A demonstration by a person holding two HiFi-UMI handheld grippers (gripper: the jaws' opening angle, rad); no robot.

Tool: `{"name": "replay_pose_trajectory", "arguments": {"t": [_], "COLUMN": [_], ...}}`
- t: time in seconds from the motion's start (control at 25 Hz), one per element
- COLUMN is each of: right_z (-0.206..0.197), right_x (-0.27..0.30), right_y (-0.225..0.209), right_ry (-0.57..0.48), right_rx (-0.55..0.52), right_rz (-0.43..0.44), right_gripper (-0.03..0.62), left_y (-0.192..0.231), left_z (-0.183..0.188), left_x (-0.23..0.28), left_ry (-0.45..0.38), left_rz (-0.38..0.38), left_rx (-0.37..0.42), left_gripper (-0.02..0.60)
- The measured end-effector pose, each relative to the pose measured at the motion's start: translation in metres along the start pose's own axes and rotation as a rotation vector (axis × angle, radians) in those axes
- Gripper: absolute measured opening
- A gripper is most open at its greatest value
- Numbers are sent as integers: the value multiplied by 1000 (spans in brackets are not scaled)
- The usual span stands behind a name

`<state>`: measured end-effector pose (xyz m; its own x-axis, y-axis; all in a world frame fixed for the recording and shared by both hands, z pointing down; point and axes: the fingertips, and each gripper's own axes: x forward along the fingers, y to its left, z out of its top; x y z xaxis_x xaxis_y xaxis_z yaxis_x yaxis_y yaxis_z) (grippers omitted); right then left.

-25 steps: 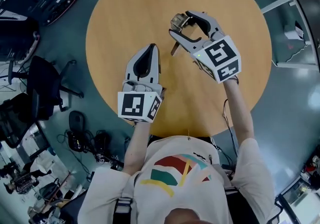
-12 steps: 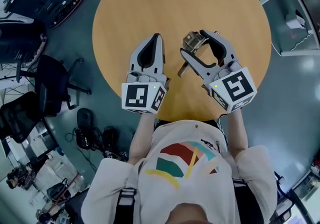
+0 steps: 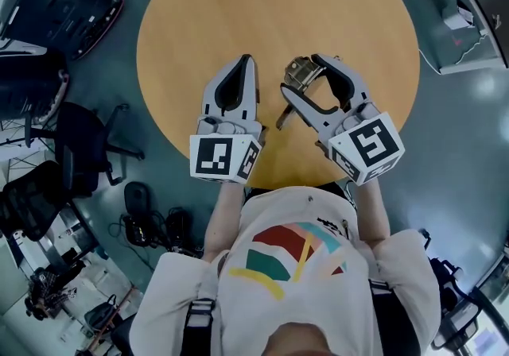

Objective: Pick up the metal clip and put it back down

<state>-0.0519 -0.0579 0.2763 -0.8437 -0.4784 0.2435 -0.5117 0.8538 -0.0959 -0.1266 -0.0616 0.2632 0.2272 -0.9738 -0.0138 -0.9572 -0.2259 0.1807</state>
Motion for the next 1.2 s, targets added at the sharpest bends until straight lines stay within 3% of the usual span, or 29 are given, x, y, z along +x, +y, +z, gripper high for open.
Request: {"name": "replay_pose_trajectory", "arguments": {"t": [0.32,0.64,0.88,1.2], "right_z": [-4,-12,-47,-124], "right_x": [-19,-19,-28,-62], "right_y": [11,-5,-60,-151], "right_ry": [0,10,60,219], "right_rx": [-9,-1,42,40], "right_rz": [6,-31,-153,-358], "right_gripper": [304,304,304,304], "left_y": [-17,-21,-27,-56], "left_z": [-2,-15,-41,-70], "left_x": [-10,-1,17,53], "left_ry": [-2,28,81,158], "left_rz": [-15,-27,-46,-111], "left_rx": [-23,-43,-62,-47], "left_gripper": [41,41,42,41]}}
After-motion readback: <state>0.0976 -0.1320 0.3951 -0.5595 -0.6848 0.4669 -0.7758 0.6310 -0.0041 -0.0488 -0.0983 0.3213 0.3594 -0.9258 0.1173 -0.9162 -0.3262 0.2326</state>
